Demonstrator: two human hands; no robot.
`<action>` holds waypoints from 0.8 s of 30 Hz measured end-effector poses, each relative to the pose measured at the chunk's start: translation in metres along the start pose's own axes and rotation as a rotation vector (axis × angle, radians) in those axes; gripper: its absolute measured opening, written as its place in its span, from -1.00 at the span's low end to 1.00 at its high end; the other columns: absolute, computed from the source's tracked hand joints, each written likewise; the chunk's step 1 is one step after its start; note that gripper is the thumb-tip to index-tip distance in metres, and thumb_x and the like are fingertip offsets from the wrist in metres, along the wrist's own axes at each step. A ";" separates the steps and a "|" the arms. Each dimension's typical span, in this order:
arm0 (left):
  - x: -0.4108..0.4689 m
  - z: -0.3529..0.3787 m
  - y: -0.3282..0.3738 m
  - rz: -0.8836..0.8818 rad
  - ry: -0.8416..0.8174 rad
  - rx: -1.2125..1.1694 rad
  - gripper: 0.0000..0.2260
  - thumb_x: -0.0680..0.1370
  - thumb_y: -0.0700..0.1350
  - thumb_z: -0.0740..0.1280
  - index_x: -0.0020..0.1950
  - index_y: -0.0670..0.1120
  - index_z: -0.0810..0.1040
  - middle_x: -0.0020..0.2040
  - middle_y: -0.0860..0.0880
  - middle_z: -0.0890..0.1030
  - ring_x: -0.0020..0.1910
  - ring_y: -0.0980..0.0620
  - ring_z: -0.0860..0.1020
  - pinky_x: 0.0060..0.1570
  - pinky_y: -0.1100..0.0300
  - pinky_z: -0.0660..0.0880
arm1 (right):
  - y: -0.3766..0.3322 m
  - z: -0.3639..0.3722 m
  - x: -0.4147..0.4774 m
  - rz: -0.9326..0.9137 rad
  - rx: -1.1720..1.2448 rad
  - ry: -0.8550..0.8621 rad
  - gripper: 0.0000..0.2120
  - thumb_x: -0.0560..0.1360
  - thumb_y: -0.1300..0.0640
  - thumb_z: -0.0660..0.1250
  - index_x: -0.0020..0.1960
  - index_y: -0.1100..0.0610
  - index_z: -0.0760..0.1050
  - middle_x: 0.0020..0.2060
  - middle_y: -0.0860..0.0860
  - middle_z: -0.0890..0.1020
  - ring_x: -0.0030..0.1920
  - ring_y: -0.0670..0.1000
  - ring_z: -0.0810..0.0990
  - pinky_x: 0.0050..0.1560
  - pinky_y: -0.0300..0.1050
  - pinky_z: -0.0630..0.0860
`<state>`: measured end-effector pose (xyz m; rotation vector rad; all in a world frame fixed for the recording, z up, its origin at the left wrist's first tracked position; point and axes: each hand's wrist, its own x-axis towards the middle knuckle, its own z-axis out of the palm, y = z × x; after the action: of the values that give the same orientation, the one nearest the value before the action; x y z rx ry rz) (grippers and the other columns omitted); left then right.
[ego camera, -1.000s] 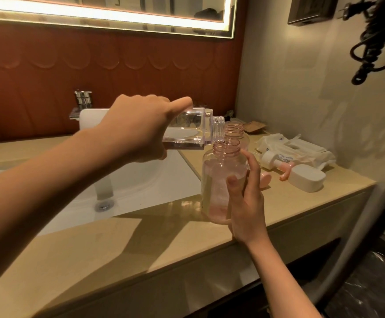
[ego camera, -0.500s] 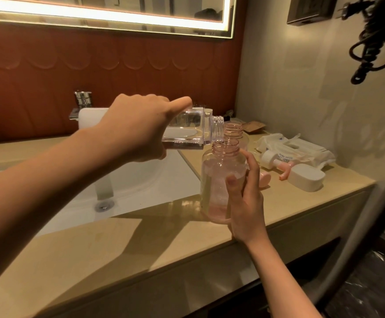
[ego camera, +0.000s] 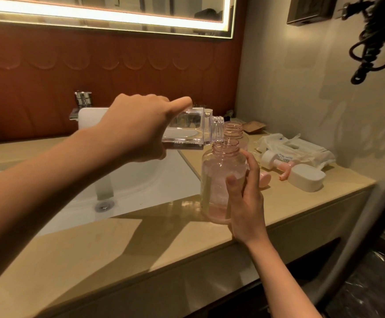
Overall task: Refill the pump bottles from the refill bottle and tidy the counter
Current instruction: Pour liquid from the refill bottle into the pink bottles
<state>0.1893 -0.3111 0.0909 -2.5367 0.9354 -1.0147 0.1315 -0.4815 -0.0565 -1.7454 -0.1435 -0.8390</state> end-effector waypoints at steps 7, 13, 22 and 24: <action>-0.001 -0.001 0.000 -0.010 0.008 -0.006 -0.24 0.40 -0.01 0.47 0.45 0.05 0.09 0.05 -0.04 0.54 -0.13 0.01 0.48 -0.45 0.29 0.25 | 0.003 0.000 0.000 -0.010 0.007 0.005 -0.40 0.38 -0.51 0.00 0.36 -0.33 0.13 0.34 -0.16 0.40 0.33 -0.13 0.41 0.29 -0.01 0.41; -0.001 -0.001 0.001 -0.009 0.014 -0.001 -0.25 0.40 0.00 0.47 0.44 0.05 0.10 0.05 -0.04 0.55 -0.13 0.00 0.49 -0.46 0.30 0.24 | 0.004 0.001 -0.001 -0.038 0.031 0.038 -0.51 0.46 -0.44 -0.06 0.35 -0.37 0.14 0.42 -0.10 0.32 0.41 -0.11 0.31 0.36 0.07 0.34; -0.001 0.001 0.000 0.001 0.024 0.010 -0.24 0.40 0.00 0.47 0.46 0.05 0.09 0.08 -0.04 0.55 -0.08 -0.02 0.53 -0.43 0.28 0.27 | 0.007 0.000 0.000 -0.049 0.040 0.029 -0.43 0.46 -0.44 -0.07 0.38 -0.24 0.16 0.42 -0.06 0.32 0.39 -0.10 0.33 0.32 -0.13 0.38; -0.001 0.001 0.000 0.006 0.027 0.009 -0.23 0.41 -0.01 0.47 0.47 0.05 0.07 0.09 -0.04 0.55 -0.06 -0.02 0.53 -0.44 0.29 0.26 | 0.007 0.001 0.001 -0.052 0.045 0.024 -0.43 0.46 -0.44 -0.07 0.39 -0.22 0.16 0.42 -0.07 0.32 0.39 -0.13 0.32 0.29 -0.26 0.36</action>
<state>0.1896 -0.3108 0.0898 -2.5177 0.9425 -1.0512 0.1357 -0.4838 -0.0620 -1.6946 -0.1908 -0.8881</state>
